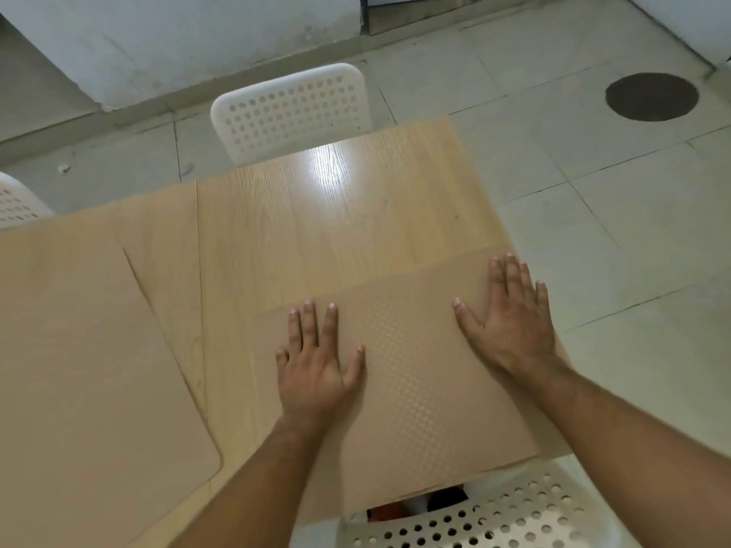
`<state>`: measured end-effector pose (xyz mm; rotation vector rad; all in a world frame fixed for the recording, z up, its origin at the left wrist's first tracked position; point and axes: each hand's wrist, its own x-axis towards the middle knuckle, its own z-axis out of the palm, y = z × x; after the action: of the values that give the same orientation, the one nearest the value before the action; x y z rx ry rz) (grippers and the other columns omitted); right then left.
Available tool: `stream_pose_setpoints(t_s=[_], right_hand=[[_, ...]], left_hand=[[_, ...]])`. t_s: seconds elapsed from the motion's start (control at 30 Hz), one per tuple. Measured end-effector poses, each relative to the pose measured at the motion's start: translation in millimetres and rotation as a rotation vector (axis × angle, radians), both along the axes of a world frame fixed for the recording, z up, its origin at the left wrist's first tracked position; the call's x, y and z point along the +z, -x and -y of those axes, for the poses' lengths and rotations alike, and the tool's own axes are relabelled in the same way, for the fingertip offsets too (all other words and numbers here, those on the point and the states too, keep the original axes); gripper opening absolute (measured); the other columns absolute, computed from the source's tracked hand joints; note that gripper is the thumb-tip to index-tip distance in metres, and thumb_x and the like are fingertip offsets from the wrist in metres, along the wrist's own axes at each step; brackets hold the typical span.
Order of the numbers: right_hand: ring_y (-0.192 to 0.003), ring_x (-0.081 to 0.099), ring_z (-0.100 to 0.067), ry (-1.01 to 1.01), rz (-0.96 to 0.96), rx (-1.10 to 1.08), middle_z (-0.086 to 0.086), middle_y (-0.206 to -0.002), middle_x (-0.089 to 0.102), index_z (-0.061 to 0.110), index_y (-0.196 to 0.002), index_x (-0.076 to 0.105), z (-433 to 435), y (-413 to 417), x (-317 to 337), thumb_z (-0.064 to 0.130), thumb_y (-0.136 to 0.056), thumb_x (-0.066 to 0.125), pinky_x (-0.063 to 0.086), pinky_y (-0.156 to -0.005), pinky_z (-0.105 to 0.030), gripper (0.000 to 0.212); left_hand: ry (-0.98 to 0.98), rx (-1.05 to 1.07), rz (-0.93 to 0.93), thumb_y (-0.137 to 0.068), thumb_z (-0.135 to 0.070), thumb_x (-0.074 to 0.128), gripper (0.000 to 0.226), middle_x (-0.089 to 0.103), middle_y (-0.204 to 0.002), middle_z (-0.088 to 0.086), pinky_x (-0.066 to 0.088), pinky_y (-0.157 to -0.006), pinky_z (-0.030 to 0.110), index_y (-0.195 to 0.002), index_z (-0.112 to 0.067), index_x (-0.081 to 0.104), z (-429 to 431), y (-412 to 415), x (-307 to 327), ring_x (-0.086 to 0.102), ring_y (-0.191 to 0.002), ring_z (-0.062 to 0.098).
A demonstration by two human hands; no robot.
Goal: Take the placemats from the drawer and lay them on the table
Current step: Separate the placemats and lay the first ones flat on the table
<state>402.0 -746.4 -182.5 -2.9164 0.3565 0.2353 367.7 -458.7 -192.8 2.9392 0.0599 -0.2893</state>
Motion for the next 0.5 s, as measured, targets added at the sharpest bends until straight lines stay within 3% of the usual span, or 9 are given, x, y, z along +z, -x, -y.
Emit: stream_pose_setpoints(t_s=[0.17, 0.27, 0.5], right_hand=[[-0.155, -0.002, -0.027, 0.0, -0.014, 0.022, -0.013, -0.168, 0.001, 0.012, -0.16, 0.007, -6, 2, 8, 0.073, -0.089, 0.017, -0.001, -0.124, -0.046, 0.094], [-0.155, -0.001, -0.028, -0.088, -0.002, 0.149, -0.015, -0.168, 0.003, 0.011, -0.16, 0.009, -46, 15, 20, 0.065, -0.091, 0.019, -0.001, -0.124, -0.044, 0.088], [-0.155, -0.002, -0.023, -0.26, -0.164, 0.595, -0.008, -0.169, 0.002, 0.019, -0.161, 0.006, -180, 76, 39, 0.054, -0.102, 0.027, -0.003, -0.124, -0.039, 0.071]], left_hand=[[0.03, -0.002, -0.066, -0.093, -0.071, 0.022, 0.078, -0.02, -0.165, -0.006, 0.018, -0.118, 0.059, -0.157, -0.04, -0.01, 1, -2, 2, -0.019, -0.152, 0.017], [0.077, 0.005, -0.077, -0.093, -0.07, 0.022, 0.077, -0.018, -0.166, -0.003, 0.013, -0.117, 0.059, -0.157, -0.039, -0.009, -2, 3, 13, -0.018, -0.152, 0.019], [0.1, 0.231, 0.003, -0.092, -0.061, 0.03, 0.073, 0.013, -0.167, 0.003, 0.029, -0.114, 0.057, -0.157, -0.03, 0.021, -51, 83, 40, 0.009, -0.154, 0.024]])
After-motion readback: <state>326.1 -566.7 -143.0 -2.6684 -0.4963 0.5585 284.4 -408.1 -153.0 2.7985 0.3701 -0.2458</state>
